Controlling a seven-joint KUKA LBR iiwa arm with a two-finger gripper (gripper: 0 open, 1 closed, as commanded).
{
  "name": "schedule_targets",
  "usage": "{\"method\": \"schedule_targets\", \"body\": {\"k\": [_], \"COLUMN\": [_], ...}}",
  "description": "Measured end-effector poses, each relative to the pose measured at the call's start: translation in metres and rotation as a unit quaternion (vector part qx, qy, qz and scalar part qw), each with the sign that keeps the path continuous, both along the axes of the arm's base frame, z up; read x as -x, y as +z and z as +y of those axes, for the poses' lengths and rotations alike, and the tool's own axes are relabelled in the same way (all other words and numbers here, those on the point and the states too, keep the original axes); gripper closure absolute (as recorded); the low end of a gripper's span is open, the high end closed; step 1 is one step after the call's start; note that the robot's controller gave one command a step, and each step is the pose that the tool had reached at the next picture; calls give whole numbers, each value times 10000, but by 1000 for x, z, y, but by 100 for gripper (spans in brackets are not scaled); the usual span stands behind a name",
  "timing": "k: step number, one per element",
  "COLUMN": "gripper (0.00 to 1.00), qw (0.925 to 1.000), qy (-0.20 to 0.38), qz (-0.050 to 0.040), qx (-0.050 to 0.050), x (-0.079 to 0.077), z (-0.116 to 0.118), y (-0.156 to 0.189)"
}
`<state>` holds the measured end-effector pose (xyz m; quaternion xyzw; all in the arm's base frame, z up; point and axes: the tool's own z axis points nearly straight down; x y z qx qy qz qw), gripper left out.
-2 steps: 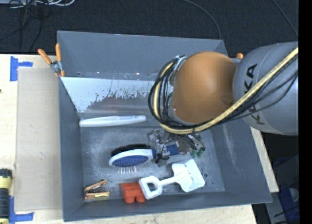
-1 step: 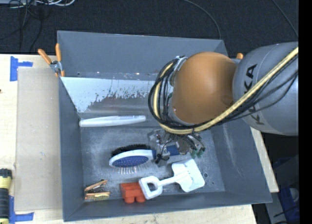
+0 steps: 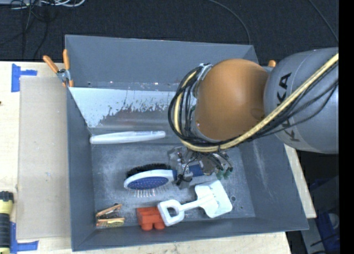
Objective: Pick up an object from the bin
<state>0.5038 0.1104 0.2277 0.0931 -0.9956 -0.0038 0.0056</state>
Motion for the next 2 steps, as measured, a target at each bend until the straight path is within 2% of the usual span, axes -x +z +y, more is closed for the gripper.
{"method": "schedule_targets", "body": {"k": [2], "gripper": [100], "qw": [10000], "qy": [-9], "qz": [1], "qx": [0], "x": [0], "z": [0], "y": [0]}}
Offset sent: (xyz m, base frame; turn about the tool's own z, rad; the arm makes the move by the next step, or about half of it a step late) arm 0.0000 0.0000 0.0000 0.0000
